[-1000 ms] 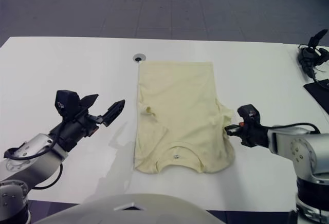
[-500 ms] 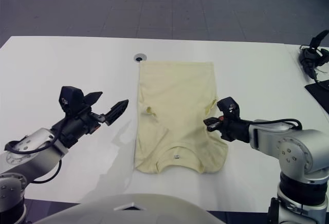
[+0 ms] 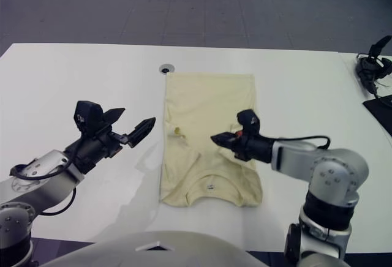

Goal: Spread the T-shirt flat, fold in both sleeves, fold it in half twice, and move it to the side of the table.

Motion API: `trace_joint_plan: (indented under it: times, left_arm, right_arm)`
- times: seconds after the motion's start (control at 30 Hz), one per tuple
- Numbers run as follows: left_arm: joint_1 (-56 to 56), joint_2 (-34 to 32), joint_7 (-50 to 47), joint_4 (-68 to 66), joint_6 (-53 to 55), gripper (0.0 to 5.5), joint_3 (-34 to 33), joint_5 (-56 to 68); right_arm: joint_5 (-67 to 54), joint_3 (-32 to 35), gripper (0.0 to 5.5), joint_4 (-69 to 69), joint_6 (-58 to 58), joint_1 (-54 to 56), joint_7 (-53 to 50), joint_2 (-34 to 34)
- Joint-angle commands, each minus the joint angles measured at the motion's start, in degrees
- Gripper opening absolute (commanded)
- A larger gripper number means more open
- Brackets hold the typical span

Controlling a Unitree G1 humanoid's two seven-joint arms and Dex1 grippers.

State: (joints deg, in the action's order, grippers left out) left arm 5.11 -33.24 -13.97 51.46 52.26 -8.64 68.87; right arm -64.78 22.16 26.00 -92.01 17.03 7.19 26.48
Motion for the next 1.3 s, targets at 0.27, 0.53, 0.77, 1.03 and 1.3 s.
trace_joint_plan:
  times: [0.27,0.53,0.77,1.03,1.3]
  left_arm:
    - [4.12,-1.31,-0.94,1.75,-1.46,5.40,-0.93,0.24]
    - [2.91,-4.50,1.70,0.34,-0.67,5.40,-1.24,1.25]
    - [1.23,-5.97,2.60,-0.79,-0.55,5.40,-0.73,1.91]
    - [1.98,-7.60,3.63,-0.55,0.43,5.40,1.52,-0.41]
    - [7.13,-15.63,14.45,0.66,1.47,5.40,8.88,-14.34]
  right_arm:
    - [26.46,-27.72,3.45,-2.14,31.96,-4.37,42.47,47.37]
    - [39.47,-30.60,4.76,0.17,48.19,-14.87,48.57,50.57]
    - [41.74,-28.49,5.38,6.26,48.23,-22.33,45.02,46.78]
    - [44.55,-29.84,5.38,8.40,47.66,-21.38,43.06,43.53]
    - [50.87,-31.08,5.38,5.03,59.90,-24.13,43.77,40.70]
